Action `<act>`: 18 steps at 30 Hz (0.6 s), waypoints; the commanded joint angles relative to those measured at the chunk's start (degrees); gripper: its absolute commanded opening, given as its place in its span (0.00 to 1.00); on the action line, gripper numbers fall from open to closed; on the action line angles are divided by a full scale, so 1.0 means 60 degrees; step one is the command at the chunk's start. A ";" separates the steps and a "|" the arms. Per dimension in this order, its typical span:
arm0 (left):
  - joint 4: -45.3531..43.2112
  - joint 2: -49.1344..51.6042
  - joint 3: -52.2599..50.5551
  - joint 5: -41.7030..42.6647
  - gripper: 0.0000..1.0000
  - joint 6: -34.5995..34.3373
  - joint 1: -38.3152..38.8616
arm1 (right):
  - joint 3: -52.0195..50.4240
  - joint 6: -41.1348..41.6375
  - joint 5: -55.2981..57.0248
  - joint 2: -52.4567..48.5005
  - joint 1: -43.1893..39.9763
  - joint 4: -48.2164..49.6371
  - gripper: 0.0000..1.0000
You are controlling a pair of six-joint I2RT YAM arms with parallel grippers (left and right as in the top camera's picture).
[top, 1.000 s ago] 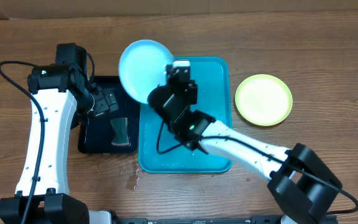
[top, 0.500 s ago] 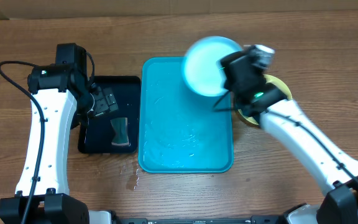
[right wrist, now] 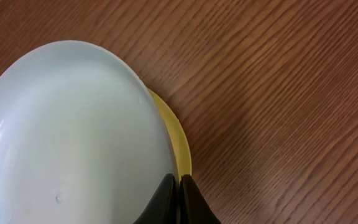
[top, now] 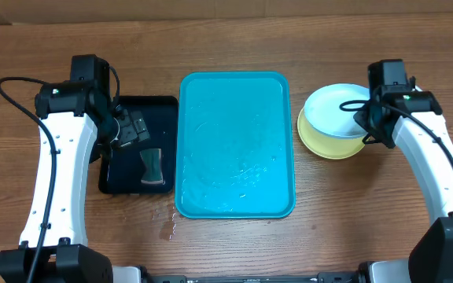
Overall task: Clean dirty plates on tray and stack at the side
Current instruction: 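Swing the white plate right and lower it onto the yellow plates, then open the right gripper to release the white plate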
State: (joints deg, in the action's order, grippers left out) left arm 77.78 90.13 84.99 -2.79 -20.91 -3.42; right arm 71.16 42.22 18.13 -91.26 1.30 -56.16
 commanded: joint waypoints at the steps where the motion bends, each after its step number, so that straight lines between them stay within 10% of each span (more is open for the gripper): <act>1: -0.0018 0.0087 0.0051 0.0044 1.00 -0.0091 0.0011 | -0.0342 -0.0066 -0.0222 0.0127 -0.0007 0.0168 0.04; 10: -0.0018 0.0087 0.0051 0.0044 1.00 -0.0091 0.0011 | -0.1399 -0.0036 -0.0266 0.0127 0.0011 0.0969 0.12; 16: -0.0015 0.0087 0.0051 0.0044 1.00 -0.0091 0.0011 | -0.1614 -0.0120 -0.0270 0.0127 0.0011 0.1282 1.00; 18: -0.0018 0.0087 0.0051 0.0044 1.00 -0.0091 0.0011 | -0.1610 -0.0608 -0.0408 0.0127 0.0011 0.1282 1.00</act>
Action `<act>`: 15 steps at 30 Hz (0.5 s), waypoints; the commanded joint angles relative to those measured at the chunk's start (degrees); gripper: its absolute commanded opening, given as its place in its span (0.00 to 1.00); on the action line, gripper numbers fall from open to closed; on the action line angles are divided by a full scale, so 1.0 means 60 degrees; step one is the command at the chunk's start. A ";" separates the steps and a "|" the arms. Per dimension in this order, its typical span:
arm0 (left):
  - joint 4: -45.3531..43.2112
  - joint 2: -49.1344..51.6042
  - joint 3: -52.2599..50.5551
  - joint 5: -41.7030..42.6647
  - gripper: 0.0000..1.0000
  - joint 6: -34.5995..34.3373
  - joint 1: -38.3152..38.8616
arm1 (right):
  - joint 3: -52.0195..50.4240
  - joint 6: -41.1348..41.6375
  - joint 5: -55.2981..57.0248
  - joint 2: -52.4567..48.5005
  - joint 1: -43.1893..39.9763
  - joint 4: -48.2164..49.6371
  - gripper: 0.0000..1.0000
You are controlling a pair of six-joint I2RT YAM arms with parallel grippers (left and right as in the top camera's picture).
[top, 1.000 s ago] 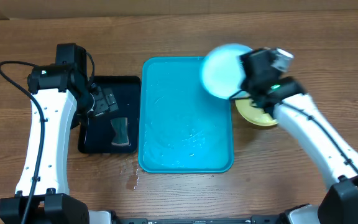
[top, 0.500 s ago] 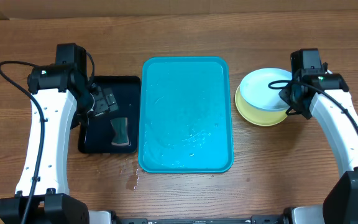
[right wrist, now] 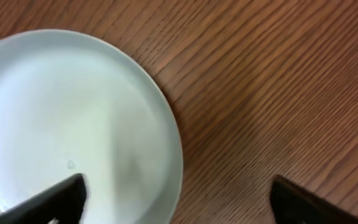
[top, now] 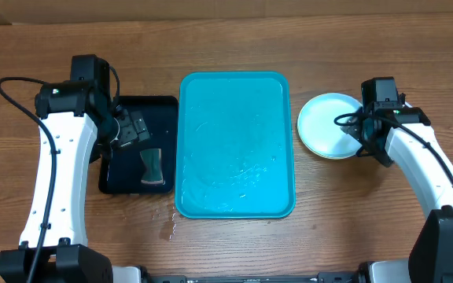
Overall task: Clean dirty plates on tray and stack at the side
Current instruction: 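Open the right gripper to release the white plate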
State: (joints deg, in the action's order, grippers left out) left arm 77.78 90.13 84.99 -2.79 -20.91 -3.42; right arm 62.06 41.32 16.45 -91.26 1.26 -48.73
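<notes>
The white plate (top: 328, 124) (right wrist: 67, 124) lies flat on a yellow plate, of which only a thin sliver (top: 330, 157) shows at the near rim, right of the teal tray (top: 236, 196). My right gripper (top: 366, 135) (right wrist: 176, 199) stands open at the white plate's right edge, one fingertip over the plate and the other over the bare wood, gripping nothing. The teal tray carries no plates, only a wet sheen. My left gripper (top: 130, 128) hovers over the black tray (top: 124, 182); its jaws cannot be read from overhead.
A dark green scrubber (top: 152, 167) lies in the black tray left of the teal tray. Water drops (top: 168, 226) spot the wood by the teal tray's front left corner. Cables trail along both arms.
My right gripper was shut on the white plate's rim, the plate tilted over the yellow one. Now it is open and the white plate rests flat, covering the yellow plate. The left arm is unmoved.
</notes>
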 commanded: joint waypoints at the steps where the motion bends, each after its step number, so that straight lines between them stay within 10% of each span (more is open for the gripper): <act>1: -0.0018 0.0087 0.0051 0.0044 1.00 -0.0091 0.0011 | -0.0091 -0.0933 -0.0310 0.0127 0.0018 0.0044 1.00; 4: -0.0018 0.0087 0.0051 0.0044 1.00 -0.0091 0.0011 | 0.0102 -0.3311 -0.1370 0.0131 0.0018 -0.0124 1.00; 15: -0.0018 0.0087 0.0051 0.0044 1.00 -0.0091 0.0011 | 0.0590 -0.3679 -0.2051 0.0127 0.0018 -0.0470 1.00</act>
